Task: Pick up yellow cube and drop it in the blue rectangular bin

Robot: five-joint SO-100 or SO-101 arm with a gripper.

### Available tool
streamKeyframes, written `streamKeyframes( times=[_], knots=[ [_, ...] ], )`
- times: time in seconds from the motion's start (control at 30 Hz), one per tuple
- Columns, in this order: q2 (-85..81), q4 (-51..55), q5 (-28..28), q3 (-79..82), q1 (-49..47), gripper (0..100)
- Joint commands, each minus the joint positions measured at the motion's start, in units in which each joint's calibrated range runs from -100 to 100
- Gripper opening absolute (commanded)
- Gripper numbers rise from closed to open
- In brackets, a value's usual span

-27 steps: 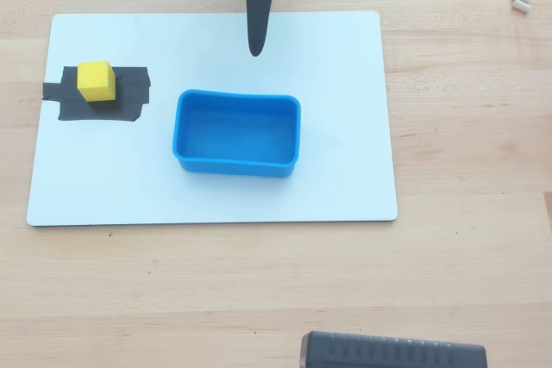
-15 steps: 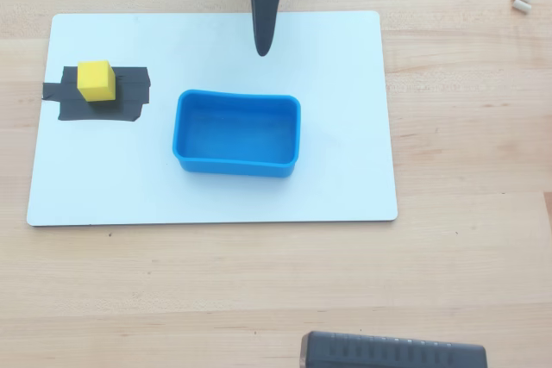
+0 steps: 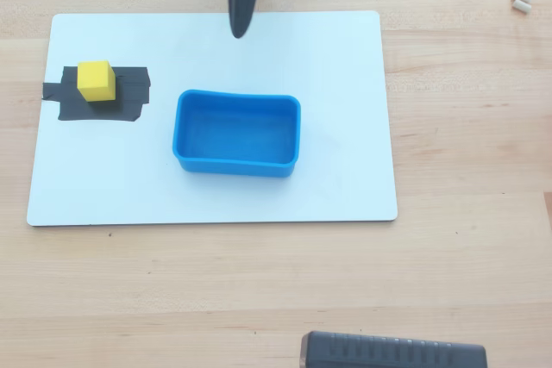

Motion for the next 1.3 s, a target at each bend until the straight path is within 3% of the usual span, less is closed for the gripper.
streamKeyframes(
  times=[0.0,0.53,0.73,0.87,1.13,1.27],
  knots=[
    [9.7,1.7,2.7,-13.4,3.3,1],
    [51.2,-0.3,14.6,-44.9,23.4,1],
    [68.6,-1.8,16.0,-59.4,29.0,1],
    [70.2,-1.5,16.2,-60.2,28.8,1],
    [69.3,-2.6,14.0,-59.8,31.1,28],
    [69.6,-2.0,14.0,-59.2,31.5,34]
  ],
)
